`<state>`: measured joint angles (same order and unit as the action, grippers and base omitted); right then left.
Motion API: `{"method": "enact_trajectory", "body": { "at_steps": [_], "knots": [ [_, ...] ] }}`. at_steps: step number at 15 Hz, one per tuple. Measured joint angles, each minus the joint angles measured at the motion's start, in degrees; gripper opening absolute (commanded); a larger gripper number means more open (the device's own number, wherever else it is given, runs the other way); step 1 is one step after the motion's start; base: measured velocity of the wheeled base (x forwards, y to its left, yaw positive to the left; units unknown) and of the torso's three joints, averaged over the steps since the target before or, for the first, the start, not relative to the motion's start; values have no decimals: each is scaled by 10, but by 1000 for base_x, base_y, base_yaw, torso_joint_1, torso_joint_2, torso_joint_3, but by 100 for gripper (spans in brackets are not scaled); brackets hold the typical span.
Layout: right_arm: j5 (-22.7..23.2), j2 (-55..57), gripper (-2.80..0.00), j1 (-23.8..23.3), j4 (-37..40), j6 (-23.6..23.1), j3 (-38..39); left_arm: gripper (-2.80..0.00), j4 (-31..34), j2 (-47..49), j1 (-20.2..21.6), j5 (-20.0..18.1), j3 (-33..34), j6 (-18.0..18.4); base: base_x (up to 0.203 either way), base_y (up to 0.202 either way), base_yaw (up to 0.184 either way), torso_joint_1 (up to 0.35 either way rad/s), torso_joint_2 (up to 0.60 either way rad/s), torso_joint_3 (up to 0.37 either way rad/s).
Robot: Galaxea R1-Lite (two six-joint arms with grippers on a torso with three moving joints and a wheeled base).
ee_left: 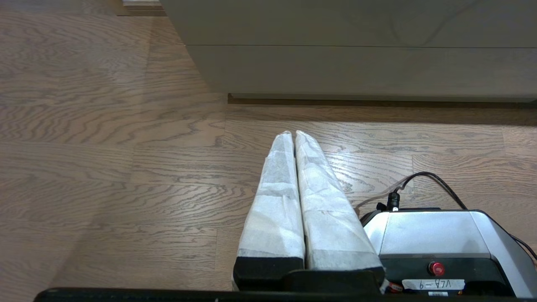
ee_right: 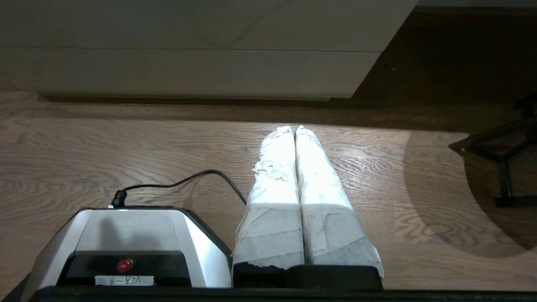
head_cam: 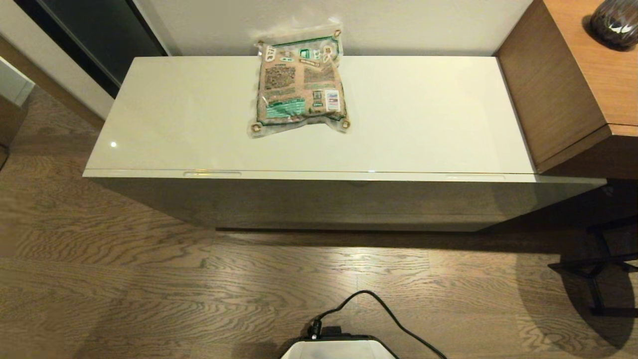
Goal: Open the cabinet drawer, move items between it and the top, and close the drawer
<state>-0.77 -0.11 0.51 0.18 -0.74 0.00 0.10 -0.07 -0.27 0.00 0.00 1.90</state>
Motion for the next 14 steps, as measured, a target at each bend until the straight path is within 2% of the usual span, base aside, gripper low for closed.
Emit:
{"method": "enact_trajectory", "body": {
  "at_steps": [14],
  "knots": [
    [-3,0,-280,0,-1,14,0,-280,-1,20,0,0,0,1,0,0,0,0,0,0]
  ]
}}
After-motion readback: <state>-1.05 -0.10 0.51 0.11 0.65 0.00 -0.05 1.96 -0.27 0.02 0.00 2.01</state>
